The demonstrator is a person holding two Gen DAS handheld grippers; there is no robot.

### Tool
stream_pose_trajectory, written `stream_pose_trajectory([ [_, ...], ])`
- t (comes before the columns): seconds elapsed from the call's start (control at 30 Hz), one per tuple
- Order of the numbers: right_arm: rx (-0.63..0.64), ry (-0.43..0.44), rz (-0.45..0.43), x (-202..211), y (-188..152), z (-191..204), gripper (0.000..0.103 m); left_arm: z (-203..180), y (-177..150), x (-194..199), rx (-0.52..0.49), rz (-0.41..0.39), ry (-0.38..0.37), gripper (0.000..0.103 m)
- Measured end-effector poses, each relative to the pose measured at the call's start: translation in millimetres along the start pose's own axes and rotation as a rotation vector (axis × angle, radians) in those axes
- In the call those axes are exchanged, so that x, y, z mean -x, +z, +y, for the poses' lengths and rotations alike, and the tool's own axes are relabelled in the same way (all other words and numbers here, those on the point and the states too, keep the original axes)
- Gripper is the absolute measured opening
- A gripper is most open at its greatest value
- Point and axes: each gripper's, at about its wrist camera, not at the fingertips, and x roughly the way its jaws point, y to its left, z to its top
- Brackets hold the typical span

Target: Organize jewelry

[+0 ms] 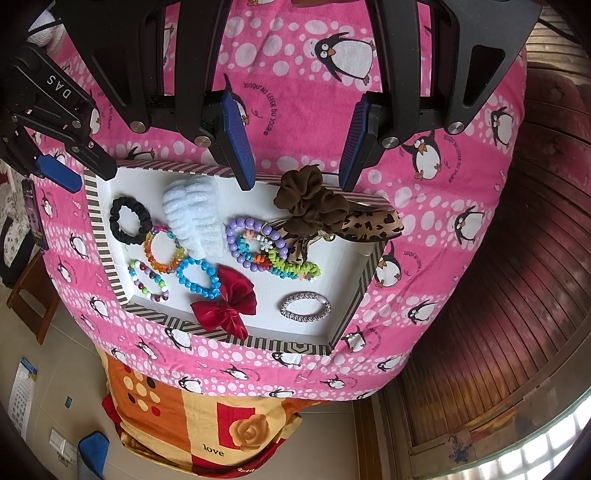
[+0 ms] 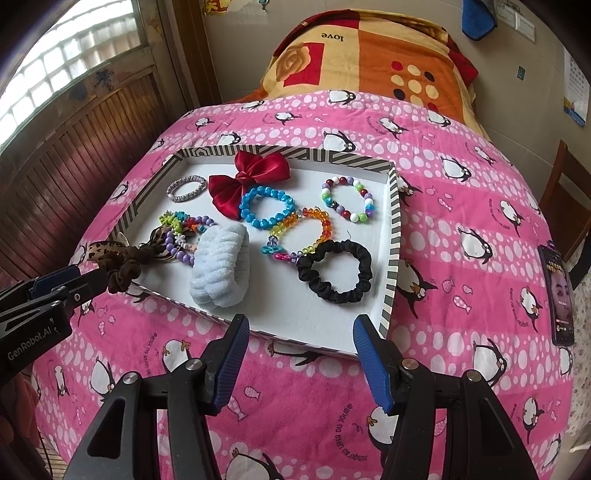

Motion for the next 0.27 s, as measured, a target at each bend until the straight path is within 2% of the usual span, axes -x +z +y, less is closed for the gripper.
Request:
stream_pose_trajectory([
  [0.27, 0.006, -0.003, 0.002, 0.1, -1.4, -1.3, 0.057, -2.5, -2.1, 3.4, -0.014, -0.019, -0.008, 0.047],
])
